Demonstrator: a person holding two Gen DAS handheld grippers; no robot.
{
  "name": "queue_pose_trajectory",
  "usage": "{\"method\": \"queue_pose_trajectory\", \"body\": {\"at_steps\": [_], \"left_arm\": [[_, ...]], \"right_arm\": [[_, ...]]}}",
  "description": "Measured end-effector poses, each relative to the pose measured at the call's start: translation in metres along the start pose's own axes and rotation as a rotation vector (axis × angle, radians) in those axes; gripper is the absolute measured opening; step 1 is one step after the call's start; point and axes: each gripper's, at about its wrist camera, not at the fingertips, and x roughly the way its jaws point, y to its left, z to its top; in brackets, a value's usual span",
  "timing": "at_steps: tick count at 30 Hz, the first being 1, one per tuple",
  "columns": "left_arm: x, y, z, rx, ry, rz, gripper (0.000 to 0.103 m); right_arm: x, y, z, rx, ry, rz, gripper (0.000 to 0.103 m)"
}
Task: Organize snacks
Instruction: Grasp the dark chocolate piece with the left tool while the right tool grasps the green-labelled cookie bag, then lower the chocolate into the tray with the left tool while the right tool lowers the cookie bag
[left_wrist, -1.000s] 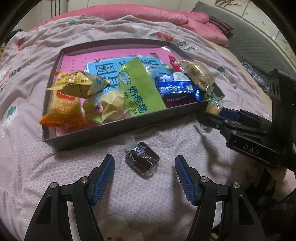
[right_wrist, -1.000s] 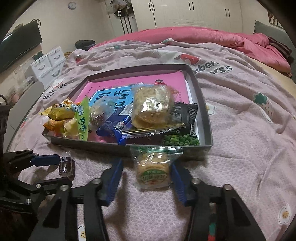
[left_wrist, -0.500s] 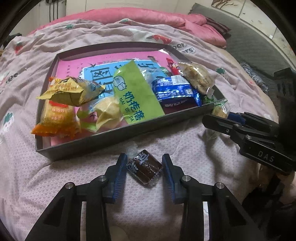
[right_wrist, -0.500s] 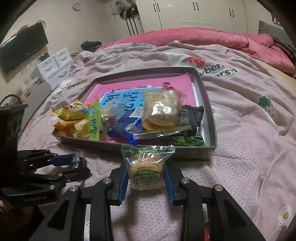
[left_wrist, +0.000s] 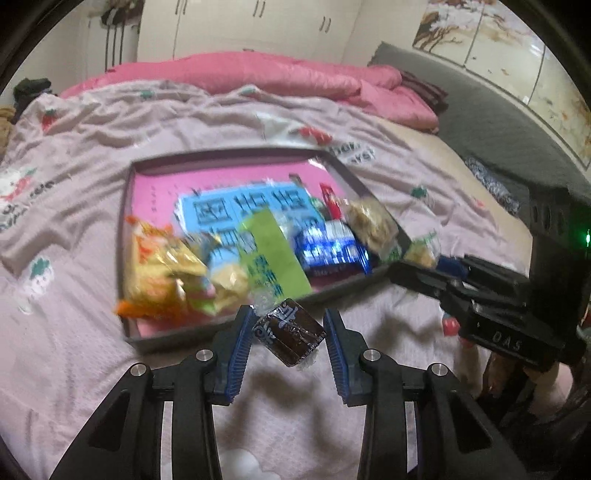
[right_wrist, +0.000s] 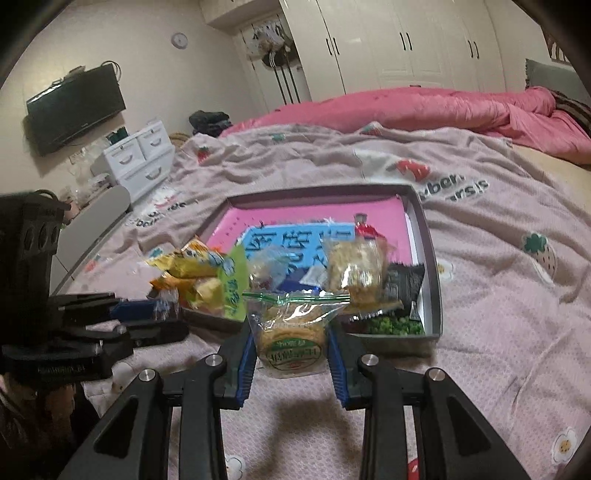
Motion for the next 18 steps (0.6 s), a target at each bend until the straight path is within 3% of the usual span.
{"method": "queue_pose_trajectory", "body": {"at_steps": [6, 18], "left_arm": [[-0.009, 0.013, 0.014, -0.021, -0.058, 0.033, 0.040], [0.011, 0.031, 0.028, -0.035, -0.061, 0.074, 0.040]], "right_arm": [[0.002, 0.005, 0.011, -0.038, -0.039, 0.006, 0.035], [0.012, 0.010, 0.022, -0.074, -0.066, 0.016, 0.035]]}}
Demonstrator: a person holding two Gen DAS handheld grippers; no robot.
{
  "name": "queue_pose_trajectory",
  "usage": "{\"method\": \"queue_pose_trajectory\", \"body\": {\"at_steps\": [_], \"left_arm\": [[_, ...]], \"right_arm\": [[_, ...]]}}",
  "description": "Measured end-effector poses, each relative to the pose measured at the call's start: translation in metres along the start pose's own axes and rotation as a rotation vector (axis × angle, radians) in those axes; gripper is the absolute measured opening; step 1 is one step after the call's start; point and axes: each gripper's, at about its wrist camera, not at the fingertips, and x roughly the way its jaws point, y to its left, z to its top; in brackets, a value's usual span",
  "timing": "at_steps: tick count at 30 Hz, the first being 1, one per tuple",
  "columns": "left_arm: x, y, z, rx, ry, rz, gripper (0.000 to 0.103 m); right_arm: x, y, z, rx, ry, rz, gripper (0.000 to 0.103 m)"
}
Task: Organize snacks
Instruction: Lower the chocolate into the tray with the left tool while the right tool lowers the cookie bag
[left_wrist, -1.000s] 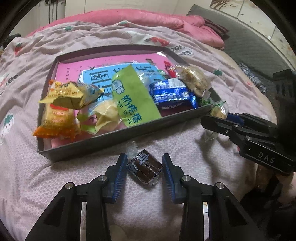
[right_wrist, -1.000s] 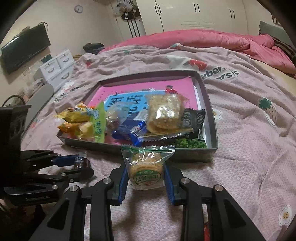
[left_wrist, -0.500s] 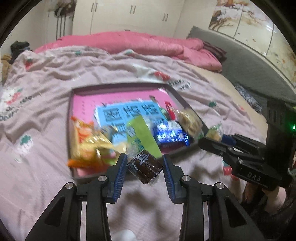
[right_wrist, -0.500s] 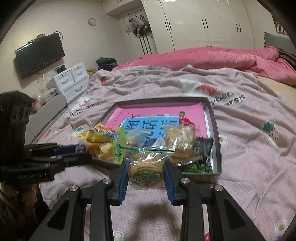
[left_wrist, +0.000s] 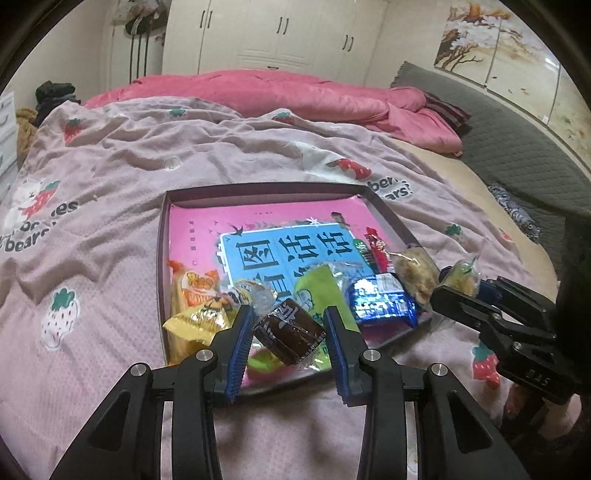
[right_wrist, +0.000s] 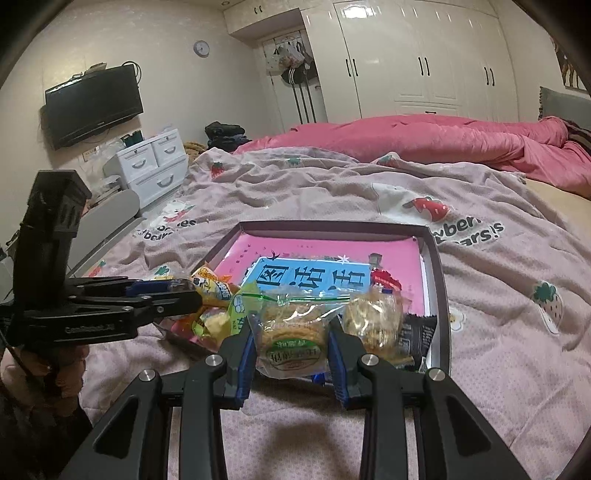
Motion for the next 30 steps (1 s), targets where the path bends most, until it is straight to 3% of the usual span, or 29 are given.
{"method": "queue_pose_trajectory", "body": {"at_steps": [30], "left_arm": [[0.030, 0.005, 0.003, 0.018, 0.037, 0.018, 0.040]], "right_arm": [[0.036, 0.005, 0.007, -0.025, 0.034, 0.040, 0.035]]}}
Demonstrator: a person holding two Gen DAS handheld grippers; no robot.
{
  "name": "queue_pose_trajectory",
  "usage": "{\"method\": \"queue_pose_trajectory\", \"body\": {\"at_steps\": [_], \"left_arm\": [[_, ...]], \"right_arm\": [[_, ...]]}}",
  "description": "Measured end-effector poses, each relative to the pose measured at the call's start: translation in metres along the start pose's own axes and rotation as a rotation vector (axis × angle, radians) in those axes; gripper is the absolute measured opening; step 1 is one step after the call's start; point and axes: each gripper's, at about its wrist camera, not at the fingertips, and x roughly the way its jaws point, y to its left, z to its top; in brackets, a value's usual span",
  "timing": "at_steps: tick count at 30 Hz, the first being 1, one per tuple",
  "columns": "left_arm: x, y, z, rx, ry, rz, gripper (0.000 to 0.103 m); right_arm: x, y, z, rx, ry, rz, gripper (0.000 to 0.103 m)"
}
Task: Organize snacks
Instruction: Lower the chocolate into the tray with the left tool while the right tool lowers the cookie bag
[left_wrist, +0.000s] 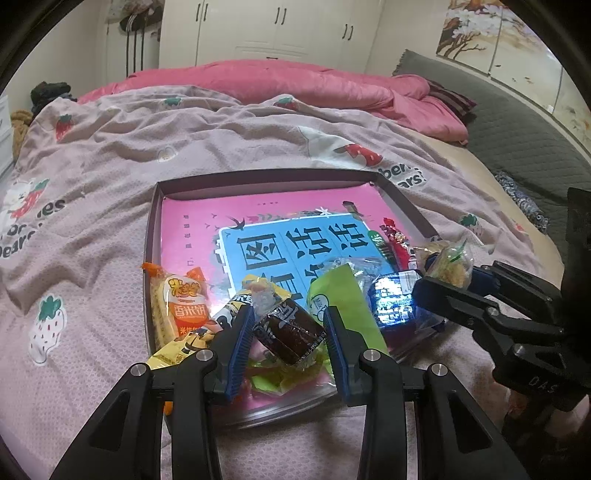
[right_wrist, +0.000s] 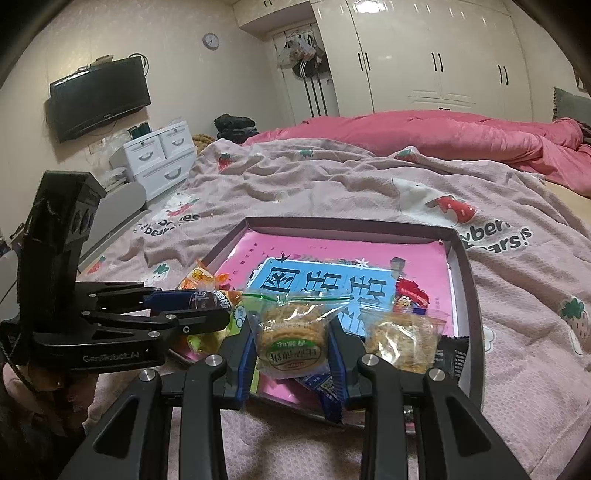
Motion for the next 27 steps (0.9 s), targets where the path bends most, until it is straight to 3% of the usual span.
{"method": "queue_pose_trajectory", "body": {"at_steps": [27], "left_arm": [[0.006, 0.007, 0.006, 0.000, -0.005, 0.007, 0.040]], "right_arm": [[0.022, 0.002, 0.000, -0.025, 0.042, 0.034, 0.035]]}}
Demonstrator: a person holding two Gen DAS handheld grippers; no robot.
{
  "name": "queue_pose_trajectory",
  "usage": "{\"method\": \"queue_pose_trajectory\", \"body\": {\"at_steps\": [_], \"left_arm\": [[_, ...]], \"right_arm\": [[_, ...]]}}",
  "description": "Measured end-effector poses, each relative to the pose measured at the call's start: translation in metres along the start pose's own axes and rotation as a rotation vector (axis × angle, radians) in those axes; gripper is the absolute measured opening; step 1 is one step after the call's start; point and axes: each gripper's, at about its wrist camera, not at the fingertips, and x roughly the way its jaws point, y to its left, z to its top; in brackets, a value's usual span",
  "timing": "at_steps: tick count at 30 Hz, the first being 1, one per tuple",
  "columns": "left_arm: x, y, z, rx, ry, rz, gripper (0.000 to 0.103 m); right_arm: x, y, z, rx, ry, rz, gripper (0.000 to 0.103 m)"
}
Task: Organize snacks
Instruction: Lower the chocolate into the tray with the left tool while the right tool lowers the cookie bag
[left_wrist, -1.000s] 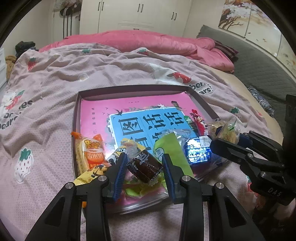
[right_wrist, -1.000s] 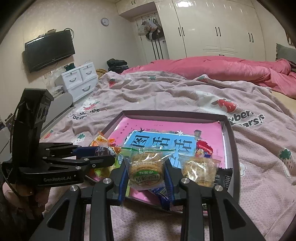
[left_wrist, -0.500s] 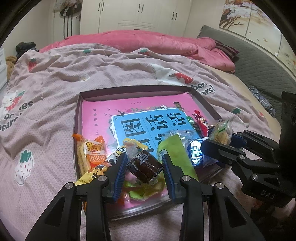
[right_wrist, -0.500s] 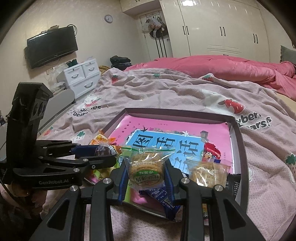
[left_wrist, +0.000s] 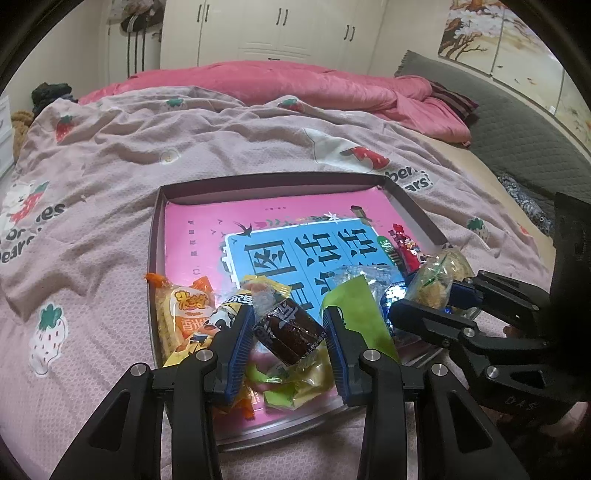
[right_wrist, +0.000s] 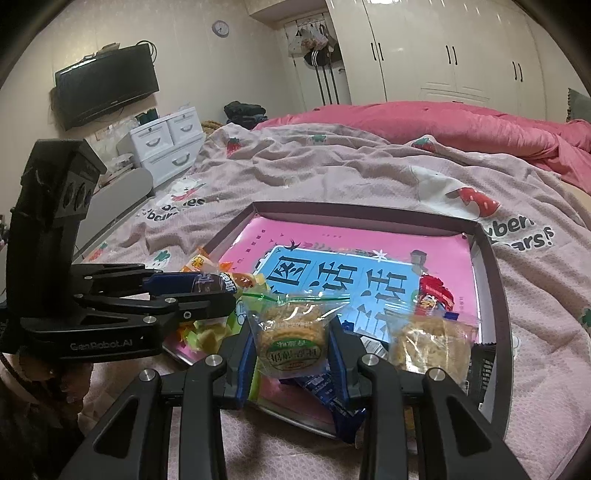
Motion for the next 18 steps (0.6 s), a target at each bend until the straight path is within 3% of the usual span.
{"method": "queue_pose_trajectory", "body": {"at_steps": [18], "left_arm": [[0.0016, -0.0024, -0.0028, 0.009, 0.006, 0.002, 0.040]], "right_arm": [[0.0049, -0.0034, 0.0024, 0.023, -0.001, 0.010, 0.035]]}}
